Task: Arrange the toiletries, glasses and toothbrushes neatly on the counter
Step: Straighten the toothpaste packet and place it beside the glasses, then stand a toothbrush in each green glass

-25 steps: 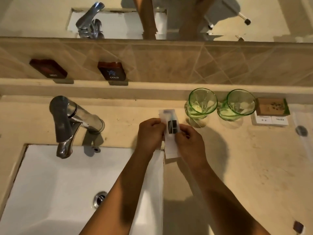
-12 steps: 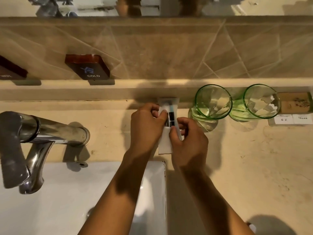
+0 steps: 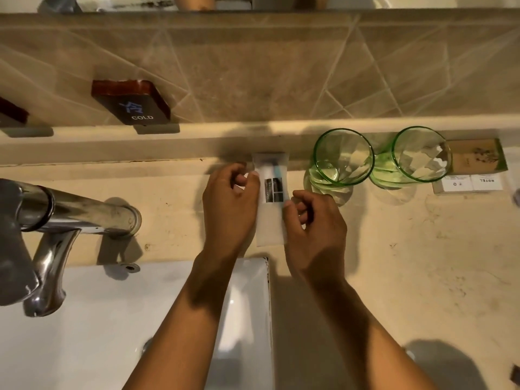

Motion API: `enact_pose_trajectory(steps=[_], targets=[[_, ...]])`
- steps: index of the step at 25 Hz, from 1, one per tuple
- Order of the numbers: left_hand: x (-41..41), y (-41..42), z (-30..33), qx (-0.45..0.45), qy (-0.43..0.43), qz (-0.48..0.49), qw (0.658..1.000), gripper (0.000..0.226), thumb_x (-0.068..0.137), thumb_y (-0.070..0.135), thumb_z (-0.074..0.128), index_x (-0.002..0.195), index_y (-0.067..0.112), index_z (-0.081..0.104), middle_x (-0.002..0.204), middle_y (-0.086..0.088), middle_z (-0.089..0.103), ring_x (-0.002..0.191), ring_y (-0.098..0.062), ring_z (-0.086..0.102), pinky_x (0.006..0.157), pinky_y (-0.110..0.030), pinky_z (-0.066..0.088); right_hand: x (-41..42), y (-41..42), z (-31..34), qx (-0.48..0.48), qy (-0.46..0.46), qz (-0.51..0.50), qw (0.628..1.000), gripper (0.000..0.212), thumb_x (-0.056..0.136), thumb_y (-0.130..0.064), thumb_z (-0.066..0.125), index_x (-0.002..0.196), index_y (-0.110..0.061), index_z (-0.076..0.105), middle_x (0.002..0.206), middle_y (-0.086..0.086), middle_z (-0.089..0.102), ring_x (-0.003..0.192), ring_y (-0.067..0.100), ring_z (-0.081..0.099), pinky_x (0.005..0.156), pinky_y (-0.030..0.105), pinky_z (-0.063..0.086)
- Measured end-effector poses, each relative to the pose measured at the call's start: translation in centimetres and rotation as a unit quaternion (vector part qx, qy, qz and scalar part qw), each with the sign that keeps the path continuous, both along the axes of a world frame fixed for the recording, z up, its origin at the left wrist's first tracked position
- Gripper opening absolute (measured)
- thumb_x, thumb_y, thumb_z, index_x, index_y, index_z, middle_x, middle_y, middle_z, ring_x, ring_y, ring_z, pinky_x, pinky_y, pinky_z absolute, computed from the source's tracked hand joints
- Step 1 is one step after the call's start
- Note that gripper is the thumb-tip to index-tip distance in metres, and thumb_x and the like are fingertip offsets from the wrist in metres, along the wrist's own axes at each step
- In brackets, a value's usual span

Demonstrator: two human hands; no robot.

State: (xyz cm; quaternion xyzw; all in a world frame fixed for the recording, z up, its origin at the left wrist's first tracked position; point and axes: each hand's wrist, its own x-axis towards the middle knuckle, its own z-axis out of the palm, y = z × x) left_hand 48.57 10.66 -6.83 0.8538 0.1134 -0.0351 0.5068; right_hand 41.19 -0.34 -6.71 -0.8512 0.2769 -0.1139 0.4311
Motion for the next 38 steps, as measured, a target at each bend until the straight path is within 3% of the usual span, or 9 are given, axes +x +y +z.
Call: enact_pose_trajectory(steps=[5,10,13,17,20,23,28,33,38], targets=[[-7.1,-0.2,2.1,0.035,-0.070,-0.020,0.997,0.014,0.096,0.025,0.053,0.107,0.033,0.057,0.104,0.013,0.059,0.092,0.002,0.058,0.083,-0.022,0.052,-6.9,-3.5,2.6,0.015,0.012,0.027,0.999,0.017,0.093,-0.032,0.056,0.107,-0.032,0.066,0.097,-0.017,0.067,0.090,0.002,0.064,0.078,0.015,0.052],[-18.6,-3.6,1.1,0.141,-0.178,-0.235,0.945,0.023,0.086,-0.004,0.063,0.107,0.004,0.068,0.116,-0.013,0.066,0.114,-0.027,0.059,0.097,-0.049,0.051,-17.3,-9.2,5.7,-0.048,0.045,0.032,0.997,0.010,0.091,-0.014,0.068,0.086,-0.023,0.068,0.075,-0.013,0.067,0.073,0.004,0.063,0.064,0.010,0.044],[-20.0,-6.1,-0.2,0.217,-0.164,-0.264,0.926,0.040,0.088,-0.008,0.061,0.127,-0.008,0.064,0.140,-0.029,0.058,0.136,-0.045,0.052,0.114,-0.059,0.039,-22.5,-11.1,6.2,-0.066,0.164,0.045,0.983,0.028,0.092,-0.035,0.070,0.069,-0.024,0.060,0.061,-0.010,0.060,0.057,0.005,0.057,0.056,0.016,0.040],[-19.1,-8.2,-1.0,0.284,-0.144,-0.266,0.910,0.041,0.097,0.003,0.054,0.137,-0.006,0.058,0.149,-0.028,0.050,0.143,-0.042,0.045,0.122,-0.054,0.030,-26.6,-10.5,5.2,0.002,0.319,0.099,0.943,0.041,0.085,-0.064,0.066,0.067,-0.028,0.058,0.062,-0.008,0.062,0.057,0.005,0.060,0.059,0.025,0.049],[-19.2,-8.0,-1.4,0.326,-0.118,-0.254,0.903,0.044,0.097,0.014,0.052,0.139,-0.002,0.055,0.154,-0.027,0.043,0.148,-0.041,0.035,0.125,-0.053,0.022,-27.0,-9.8,4.2,-0.012,0.362,0.121,0.924,0.041,0.088,-0.062,0.064,0.066,-0.028,0.059,0.060,-0.009,0.063,0.055,0.003,0.061,0.060,0.025,0.053],[-19.5,-8.2,-1.1,0.362,-0.112,-0.245,0.892,0.055,0.095,0.024,0.049,0.145,0.000,0.046,0.158,-0.026,0.035,0.152,-0.041,0.025,0.125,-0.057,0.016,-26.9,-10.1,4.2,0.009,0.317,0.117,0.941,0.033,0.092,-0.050,0.065,0.067,-0.029,0.059,0.058,-0.016,0.060,0.053,-0.003,0.058,0.053,0.012,0.039],[-19.3,-8.3,-1.2,0.371,-0.100,-0.202,0.901,0.069,0.092,0.034,0.044,0.153,0.002,0.036,0.162,-0.023,0.030,0.154,-0.037,0.020,0.126,-0.055,0.012,-21.4,-14.0,5.7,0.093,0.154,0.088,0.980,0.031,0.098,-0.030,0.063,0.073,-0.012,0.061,0.063,0.003,0.064,0.059,0.018,0.063,0.059,0.025,0.046],[-19.0,-8.5,-1.8,0.377,-0.089,-0.202,0.900,0.068,0.092,0.037,0.040,0.150,0.003,0.044,0.162,-0.020,0.033,0.155,-0.034,0.021,0.127,-0.055,0.013,-11.3,-18.7,9.4,0.162,0.006,0.051,0.985,0.011,0.096,-0.020,0.067,0.091,-0.012,0.071,0.072,-0.006,0.069,0.058,-0.002,0.063,0.056,0.007,0.046],[-18.9,-8.6,-1.8,0.386,-0.075,-0.205,0.896,0.069,0.090,0.038,0.038,0.150,0.003,0.044,0.163,-0.019,0.033,0.156,-0.032,0.019,0.127,-0.055,0.012,-3.5,-22.0,11.7,0.285,-0.107,-0.015,0.952,0.014,0.095,-0.015,0.066,0.096,-0.001,0.069,0.068,0.009,0.072,0.056,0.017,0.062,0.052,0.028,0.051]])
